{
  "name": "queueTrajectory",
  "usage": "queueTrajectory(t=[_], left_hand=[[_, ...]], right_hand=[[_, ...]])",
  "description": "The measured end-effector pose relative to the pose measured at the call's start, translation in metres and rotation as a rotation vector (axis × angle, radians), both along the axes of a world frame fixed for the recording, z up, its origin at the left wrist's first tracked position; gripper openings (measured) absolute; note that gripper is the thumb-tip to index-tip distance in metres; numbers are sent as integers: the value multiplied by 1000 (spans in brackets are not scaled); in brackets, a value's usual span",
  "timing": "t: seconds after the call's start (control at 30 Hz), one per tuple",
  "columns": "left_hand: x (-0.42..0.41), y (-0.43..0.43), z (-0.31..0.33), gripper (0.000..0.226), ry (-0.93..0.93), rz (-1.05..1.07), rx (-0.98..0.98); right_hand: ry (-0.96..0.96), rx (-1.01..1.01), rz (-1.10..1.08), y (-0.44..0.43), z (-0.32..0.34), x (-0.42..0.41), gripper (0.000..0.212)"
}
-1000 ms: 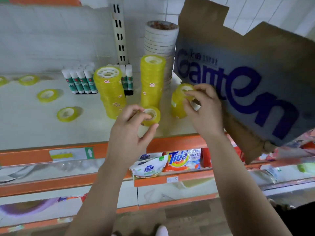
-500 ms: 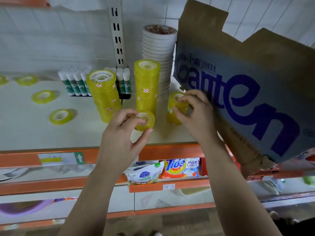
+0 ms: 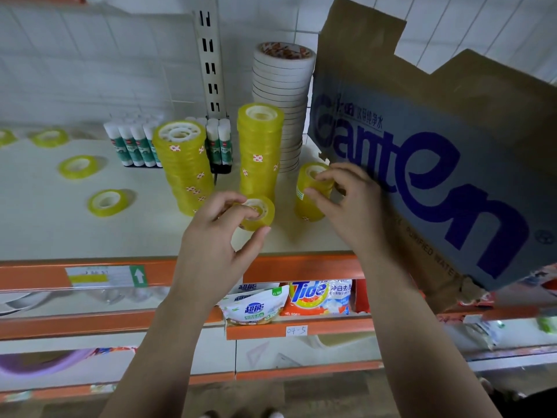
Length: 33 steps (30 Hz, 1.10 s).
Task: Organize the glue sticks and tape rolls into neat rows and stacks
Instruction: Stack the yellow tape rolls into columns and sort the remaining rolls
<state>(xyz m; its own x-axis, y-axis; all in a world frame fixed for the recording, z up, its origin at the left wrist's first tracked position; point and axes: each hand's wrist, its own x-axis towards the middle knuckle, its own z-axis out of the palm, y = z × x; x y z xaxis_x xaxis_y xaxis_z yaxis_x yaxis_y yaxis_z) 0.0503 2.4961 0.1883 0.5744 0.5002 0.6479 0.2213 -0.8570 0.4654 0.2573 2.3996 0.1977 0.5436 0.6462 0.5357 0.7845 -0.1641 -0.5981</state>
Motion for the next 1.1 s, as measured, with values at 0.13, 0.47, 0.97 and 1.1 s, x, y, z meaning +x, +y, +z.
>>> queueTrajectory(t=[0.13,0.47,0.97,1.1], left_hand=[[1,-1,1,31,13,4,1],[4,-3,2,31,15,12,18],[43,-21,26,29,-40,-99,8],[74,-21,36,25,33,-118,30]], right_hand=[[-8,-2,16,2,0,3,40],[27,-9,20,0,1,5,27],[133,-5,28,-19,-15,-1,62],[139,-43,-10,-27,-25,-1,56]])
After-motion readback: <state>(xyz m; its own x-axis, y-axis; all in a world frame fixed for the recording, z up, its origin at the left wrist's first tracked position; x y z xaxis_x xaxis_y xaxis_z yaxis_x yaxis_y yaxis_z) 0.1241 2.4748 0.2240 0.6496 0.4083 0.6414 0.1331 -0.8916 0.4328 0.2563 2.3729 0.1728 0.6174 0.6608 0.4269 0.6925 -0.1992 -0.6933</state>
